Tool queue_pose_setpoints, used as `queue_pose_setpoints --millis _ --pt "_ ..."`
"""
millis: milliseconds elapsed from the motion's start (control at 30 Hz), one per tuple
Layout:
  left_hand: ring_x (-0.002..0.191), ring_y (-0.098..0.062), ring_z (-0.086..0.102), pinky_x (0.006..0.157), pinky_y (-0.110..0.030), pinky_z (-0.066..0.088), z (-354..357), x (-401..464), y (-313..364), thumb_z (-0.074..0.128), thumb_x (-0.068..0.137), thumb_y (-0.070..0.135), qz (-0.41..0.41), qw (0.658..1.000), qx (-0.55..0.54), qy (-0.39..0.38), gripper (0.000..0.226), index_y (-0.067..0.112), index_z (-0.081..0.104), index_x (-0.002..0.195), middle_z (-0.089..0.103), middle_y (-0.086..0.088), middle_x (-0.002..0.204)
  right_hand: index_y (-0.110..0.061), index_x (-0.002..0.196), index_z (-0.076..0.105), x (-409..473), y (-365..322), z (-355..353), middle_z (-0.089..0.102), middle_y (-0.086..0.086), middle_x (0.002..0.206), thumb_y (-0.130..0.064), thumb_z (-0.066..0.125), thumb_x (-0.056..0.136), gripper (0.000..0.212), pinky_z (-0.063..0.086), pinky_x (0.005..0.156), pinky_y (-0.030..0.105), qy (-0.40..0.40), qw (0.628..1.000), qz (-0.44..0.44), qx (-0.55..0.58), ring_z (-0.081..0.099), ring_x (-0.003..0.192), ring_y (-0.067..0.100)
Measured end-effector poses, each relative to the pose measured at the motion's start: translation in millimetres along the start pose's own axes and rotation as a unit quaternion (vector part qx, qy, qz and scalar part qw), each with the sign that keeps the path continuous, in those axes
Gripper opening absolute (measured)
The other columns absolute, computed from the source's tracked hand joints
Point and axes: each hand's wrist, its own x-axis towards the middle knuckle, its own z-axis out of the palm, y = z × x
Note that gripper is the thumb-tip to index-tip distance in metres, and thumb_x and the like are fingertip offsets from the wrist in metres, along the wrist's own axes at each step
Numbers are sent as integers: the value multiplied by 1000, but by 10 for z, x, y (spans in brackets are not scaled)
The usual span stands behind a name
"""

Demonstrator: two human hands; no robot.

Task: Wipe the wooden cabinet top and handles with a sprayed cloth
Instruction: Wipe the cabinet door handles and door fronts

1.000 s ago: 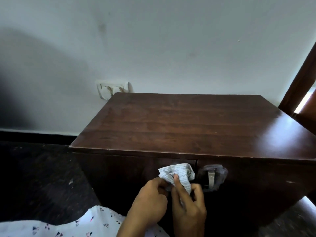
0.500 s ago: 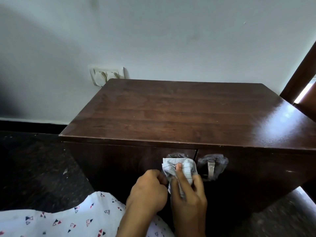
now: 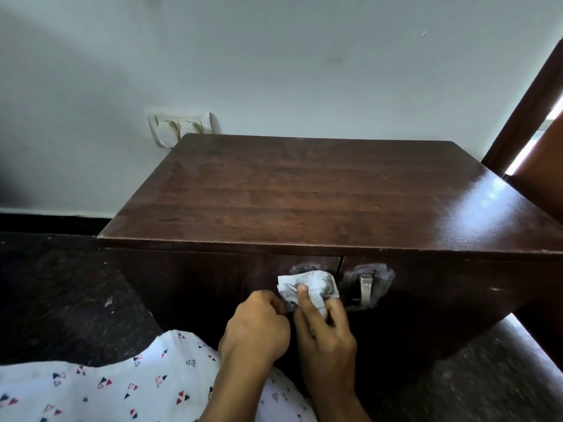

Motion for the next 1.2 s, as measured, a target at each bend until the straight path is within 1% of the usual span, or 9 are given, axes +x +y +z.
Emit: queue_pose_setpoints --millis 167,233,400,567,633,733,900,1100,1200 --pt "97 -24 62 87 -37 53 2 -11 17 51 86 15 0 1000 9 7 17 29 57 80 66 -3 103 -22 116 62 -332 101 -19 53 0 89 -26 54 89 29 45 46 23 -24 997 18 66 53 54 14" --pt "99 -25 61 88 -36 52 4 -24 23 51 86 15 0 1000 15 10 16 29 58 84 66 -3 107 -17 118 63 -405 113 -60 56 3 88 -28 53 92 30 46 48 25 -11 996 12 90 55 55 15" --pt "102 -27 61 90 -37 51 -26 -29 39 51 84 14 -3 999 31 5 15 26 59 89 65 -5 109 -9 115 66 -150 78 -56 50 1 90 -13 61 85 31 49 50 24 60 994 -15 93 55 60 15" --pt "98 -26 62 87 -36 52 -34 -39 43 53 84 16 -10 1000 27 2 13 28 57 84 66 -5 106 -12 113 65 -173 272 45 60 5 79 -17 58 88 26 49 46 25 -6 998 -56 33 56 52 16" --pt "99 -28 61 87 -37 52 -36 -47 42 53 84 15 -10 1000 25 -1 13 28 56 84 65 -6 107 -14 107 68 -265 340 66 64 5 80 -20 58 88 22 48 44 24 -39 998 -42 14 59 53 16" --pt "98 -29 61 87 -38 52 -36 -53 48 53 85 13 -10 1000 27 -1 18 28 54 76 65 -8 105 -11 98 74 -327 417 53 64 4 79 -20 58 87 21 49 45 22 -36 999 -10 20 61 54 14" --pt "96 -27 60 85 -38 52 -26 -28 48 50 86 10 -6 1000 28 -8 16 24 58 88 63 -6 102 -14 109 64 -531 400 -93 61 8 70 -22 57 93 19 47 45 25 -25 989 -140 48 56 48 17" --pt "101 -29 60 91 -42 51 -23 -19 42 52 87 13 -8 1000 21 -9 12 24 59 89 64 -7 110 -6 82 75 -182 404 38 60 7 66 -16 60 85 19 46 39 26 -7 997 -81 -13 55 46 18" --pt "101 -28 60 92 -41 51 -19 -20 39 53 87 13 -9 1000 23 -4 13 24 59 90 64 -7 109 -9 84 75 -187 431 89 58 4 69 -18 59 85 19 45 38 25 -32 998 -44 -18 53 46 17"
